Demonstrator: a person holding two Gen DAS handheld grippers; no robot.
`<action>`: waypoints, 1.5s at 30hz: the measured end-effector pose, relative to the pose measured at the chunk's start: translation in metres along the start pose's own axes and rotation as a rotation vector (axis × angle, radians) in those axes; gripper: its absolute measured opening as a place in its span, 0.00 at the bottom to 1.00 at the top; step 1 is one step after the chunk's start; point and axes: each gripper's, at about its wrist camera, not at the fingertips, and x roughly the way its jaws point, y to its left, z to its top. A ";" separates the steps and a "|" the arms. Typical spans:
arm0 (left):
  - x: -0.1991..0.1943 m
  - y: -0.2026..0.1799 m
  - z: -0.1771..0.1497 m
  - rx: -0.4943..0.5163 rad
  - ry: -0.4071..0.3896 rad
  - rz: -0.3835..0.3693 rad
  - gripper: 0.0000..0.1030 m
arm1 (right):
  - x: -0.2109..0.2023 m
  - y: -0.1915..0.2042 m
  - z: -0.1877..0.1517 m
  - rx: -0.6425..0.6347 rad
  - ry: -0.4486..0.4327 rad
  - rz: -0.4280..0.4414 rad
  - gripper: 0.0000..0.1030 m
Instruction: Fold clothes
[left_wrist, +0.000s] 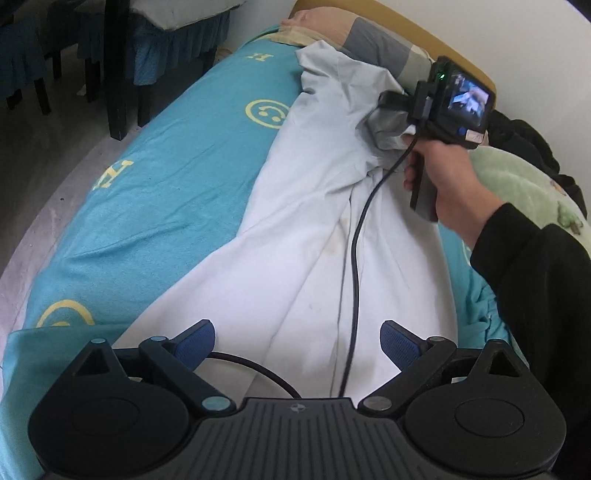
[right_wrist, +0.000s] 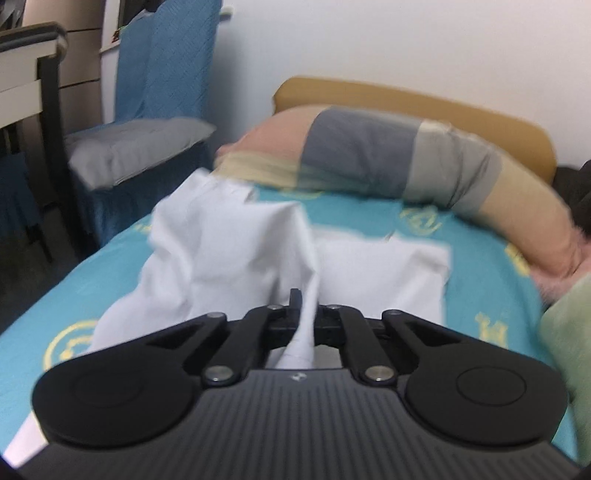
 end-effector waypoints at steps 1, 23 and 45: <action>0.001 0.002 0.000 -0.006 0.006 0.000 0.95 | 0.003 -0.004 0.003 0.004 -0.008 -0.014 0.03; -0.024 0.022 0.018 0.040 -0.258 0.104 0.99 | -0.078 -0.015 0.030 0.135 -0.017 0.031 0.82; -0.035 0.090 0.022 0.014 0.066 -0.193 0.88 | -0.393 -0.042 -0.126 0.206 0.070 0.203 0.82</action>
